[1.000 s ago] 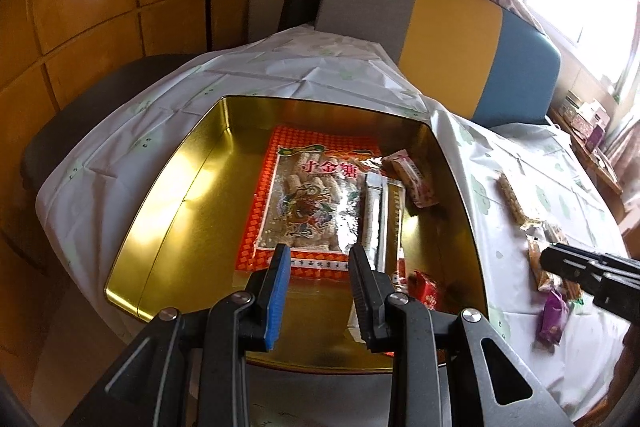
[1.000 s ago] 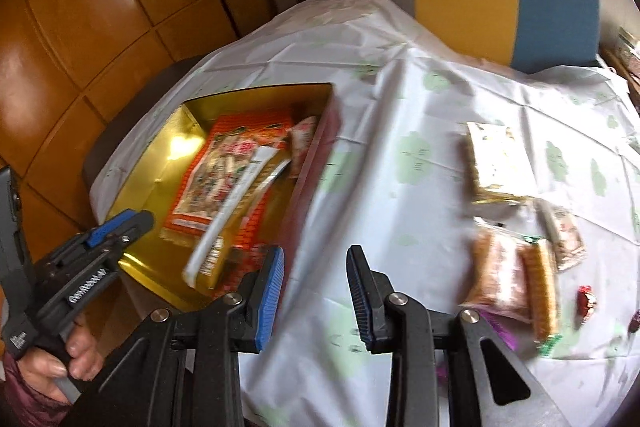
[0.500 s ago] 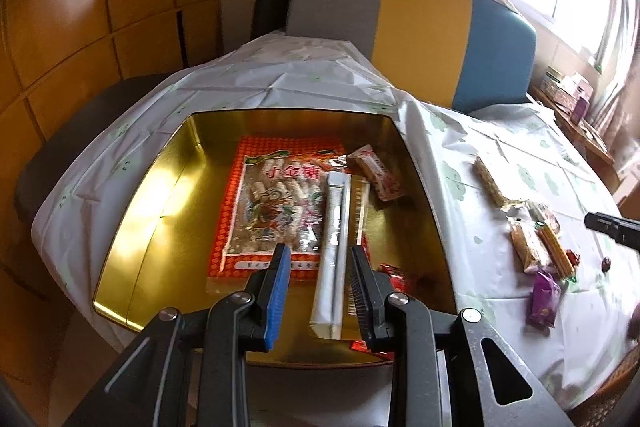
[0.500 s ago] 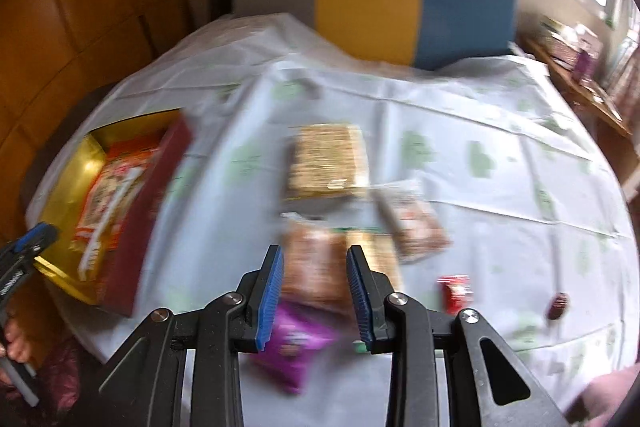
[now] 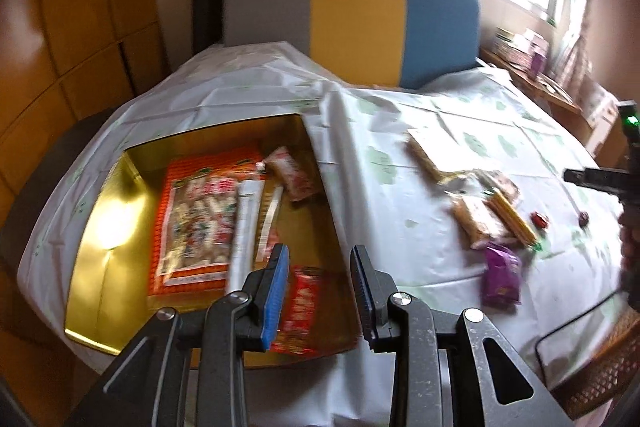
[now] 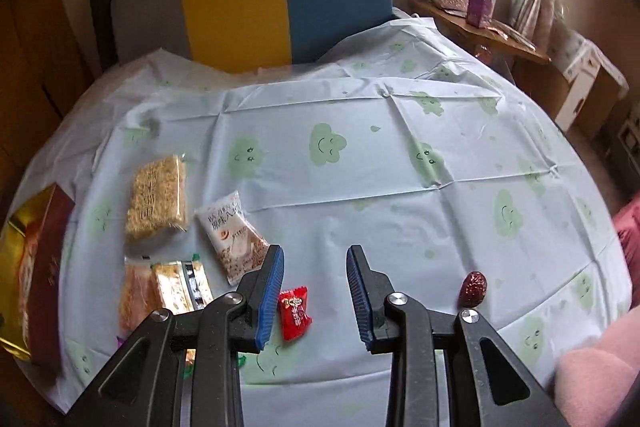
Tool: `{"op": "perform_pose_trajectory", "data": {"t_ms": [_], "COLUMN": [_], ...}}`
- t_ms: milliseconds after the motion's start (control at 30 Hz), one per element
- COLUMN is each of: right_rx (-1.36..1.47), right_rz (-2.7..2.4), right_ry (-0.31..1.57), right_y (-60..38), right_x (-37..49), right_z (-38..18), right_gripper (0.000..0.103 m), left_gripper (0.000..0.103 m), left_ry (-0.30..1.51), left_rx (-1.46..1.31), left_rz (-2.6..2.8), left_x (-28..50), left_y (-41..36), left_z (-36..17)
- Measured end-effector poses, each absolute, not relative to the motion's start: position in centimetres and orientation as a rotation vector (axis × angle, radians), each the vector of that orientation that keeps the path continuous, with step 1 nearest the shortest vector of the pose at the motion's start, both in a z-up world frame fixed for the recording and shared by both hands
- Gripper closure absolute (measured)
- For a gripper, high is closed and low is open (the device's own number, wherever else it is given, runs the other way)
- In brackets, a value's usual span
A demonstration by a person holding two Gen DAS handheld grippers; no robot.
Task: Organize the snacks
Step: 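Reach the left gripper to the purple snack bag and grasp it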
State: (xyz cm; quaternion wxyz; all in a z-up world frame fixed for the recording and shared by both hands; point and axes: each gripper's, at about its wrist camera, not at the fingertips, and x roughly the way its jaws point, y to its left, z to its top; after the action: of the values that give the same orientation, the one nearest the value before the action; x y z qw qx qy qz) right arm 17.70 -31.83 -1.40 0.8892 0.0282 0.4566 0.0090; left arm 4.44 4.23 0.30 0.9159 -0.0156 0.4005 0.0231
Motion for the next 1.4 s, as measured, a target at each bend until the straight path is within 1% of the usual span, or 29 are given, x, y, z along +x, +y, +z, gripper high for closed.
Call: {"op": "perform_pose_trajectory", "data": {"t_ms": [533,933,1100,1167,1400], "right_rx": [0.137,0.145,0.152,0.154,0.163], "right_rz": [-0.021,-0.024,-0.014,-0.014,-0.007], "right_ry": [0.979,1.004,1.009,1.011,1.017], "right_y": [-33.1,-33.3,-33.2,-33.3,-33.3], "right_x": [17.9,17.9,17.9,17.9,18.0], "right_z": [-1.8,-2.2,-2.3,-2.3,-2.4], "right_gripper": [0.070,0.070,0.070,0.070,0.070], "left_gripper": [0.070,0.070,0.062,0.057,0.054], "left_ry": [0.883,0.948,0.990,0.988,0.988], "left_rx": [0.038,0.077,0.082,0.096,0.146], "left_rz": [-0.086,-0.240,-0.327,-0.344,-0.387], "left_x": [5.9,6.9,7.5,7.6,8.8], "left_y": [-2.1,-6.9,-9.2,-10.1,-12.9], "left_z": [-0.6,-2.9,-4.3,-4.7,-6.3]}}
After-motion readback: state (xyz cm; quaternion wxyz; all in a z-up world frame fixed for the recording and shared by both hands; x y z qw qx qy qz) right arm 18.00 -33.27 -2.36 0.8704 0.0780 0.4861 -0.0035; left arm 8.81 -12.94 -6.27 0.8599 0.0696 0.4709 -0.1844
